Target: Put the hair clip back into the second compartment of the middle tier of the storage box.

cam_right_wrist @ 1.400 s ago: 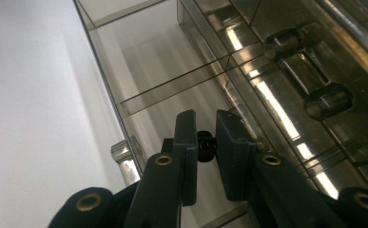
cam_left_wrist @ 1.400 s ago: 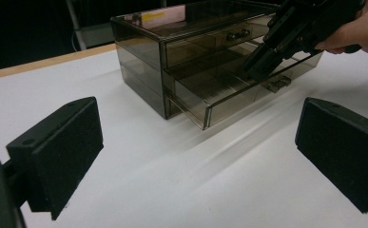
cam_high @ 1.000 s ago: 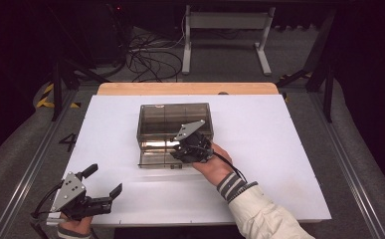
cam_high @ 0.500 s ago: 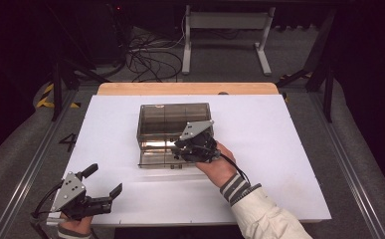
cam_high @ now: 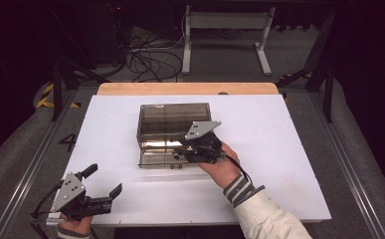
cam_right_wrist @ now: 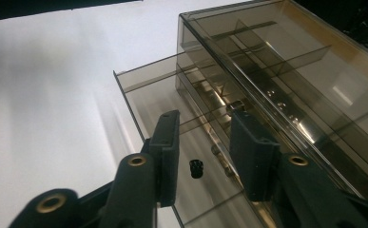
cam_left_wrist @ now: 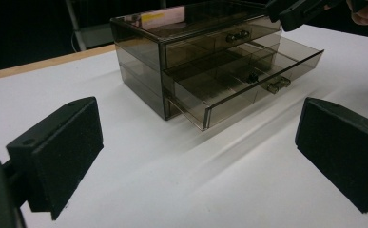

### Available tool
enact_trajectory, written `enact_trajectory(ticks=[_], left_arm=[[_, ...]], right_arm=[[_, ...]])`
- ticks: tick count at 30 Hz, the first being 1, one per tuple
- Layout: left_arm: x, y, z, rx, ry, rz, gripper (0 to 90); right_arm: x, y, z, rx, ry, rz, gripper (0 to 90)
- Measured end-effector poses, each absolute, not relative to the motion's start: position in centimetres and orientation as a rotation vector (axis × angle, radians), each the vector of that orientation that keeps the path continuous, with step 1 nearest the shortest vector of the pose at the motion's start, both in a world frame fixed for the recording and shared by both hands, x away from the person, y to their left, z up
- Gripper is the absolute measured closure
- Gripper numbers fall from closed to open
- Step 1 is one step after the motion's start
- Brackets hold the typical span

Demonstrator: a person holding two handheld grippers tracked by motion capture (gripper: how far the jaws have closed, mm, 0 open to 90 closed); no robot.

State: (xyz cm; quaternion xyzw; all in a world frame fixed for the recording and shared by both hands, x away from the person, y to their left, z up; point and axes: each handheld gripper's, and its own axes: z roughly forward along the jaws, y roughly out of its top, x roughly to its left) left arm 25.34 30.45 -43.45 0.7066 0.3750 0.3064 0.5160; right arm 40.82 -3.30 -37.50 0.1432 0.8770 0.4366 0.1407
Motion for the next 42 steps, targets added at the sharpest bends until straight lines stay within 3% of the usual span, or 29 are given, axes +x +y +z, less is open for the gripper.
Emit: enact_trajectory(ticks=[8,12,42], left_arm=[[25.4,30.4,-43.5,1.699,0.9,0.737,2.7],[25.4,30.4,-43.5,1.699,0.9,0.737,2.7],[25.5,30.3,-43.4,1.697,0.899,0.738,2.7]], right_arm=[[40.3,-5.3,-36.8,0.439,2.484,1.321,38.9],[39.8,-6.5,-36.4,0.456,2.441,1.351,31.9],[37.5,-16.9,-36.7,0.64,2.228,1.511,15.5]])
